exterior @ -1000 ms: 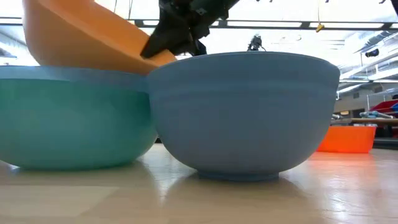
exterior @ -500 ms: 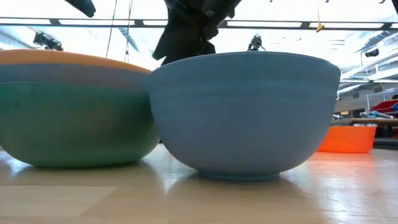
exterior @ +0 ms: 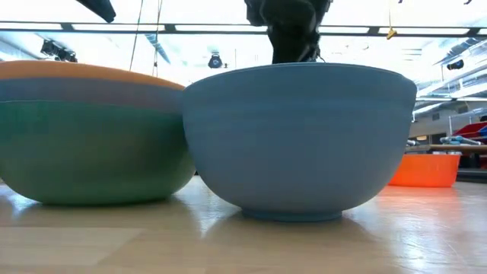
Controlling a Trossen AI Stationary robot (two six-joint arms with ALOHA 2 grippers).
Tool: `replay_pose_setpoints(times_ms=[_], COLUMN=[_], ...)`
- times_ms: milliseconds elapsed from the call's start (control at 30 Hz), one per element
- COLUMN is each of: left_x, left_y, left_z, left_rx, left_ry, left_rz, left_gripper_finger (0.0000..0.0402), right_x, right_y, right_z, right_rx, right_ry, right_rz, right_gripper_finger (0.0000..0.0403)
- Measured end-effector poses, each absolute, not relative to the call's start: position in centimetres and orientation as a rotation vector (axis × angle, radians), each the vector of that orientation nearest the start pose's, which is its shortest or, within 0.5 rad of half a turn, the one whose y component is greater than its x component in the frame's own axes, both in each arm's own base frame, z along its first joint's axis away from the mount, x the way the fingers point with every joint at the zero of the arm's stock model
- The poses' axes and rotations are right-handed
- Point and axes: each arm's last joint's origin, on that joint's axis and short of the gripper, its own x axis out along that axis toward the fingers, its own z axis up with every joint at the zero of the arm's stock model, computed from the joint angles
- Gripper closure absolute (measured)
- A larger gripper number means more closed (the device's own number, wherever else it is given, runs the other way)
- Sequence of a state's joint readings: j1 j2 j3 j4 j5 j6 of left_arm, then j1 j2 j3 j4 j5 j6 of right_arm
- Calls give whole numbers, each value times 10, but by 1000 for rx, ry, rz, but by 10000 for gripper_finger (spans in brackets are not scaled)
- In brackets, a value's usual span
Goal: Nest bowls inside each other
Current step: Stack the pink bowl on top of the light orange bowl
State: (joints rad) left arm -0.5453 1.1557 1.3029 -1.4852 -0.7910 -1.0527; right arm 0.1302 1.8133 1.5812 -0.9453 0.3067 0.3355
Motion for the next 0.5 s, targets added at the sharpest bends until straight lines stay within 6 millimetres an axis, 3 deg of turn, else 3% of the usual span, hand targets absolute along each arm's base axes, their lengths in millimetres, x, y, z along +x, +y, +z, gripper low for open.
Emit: replay_pose_setpoints(times_ms=[333,500], left_x=[154,154], left_y=[-69,-69], left_z=[355,355], left_rx=[-119,-117], left_ry=[778,778], left_rz=[687,687], left_gripper_finger=[296,296], right_x=[368,368], right_y=[29,26], right_z=[251,239], right_rx=[213,254], right_ry=[1180,1172], right_rz=[-261,-231], right_gripper_finger=[273,253])
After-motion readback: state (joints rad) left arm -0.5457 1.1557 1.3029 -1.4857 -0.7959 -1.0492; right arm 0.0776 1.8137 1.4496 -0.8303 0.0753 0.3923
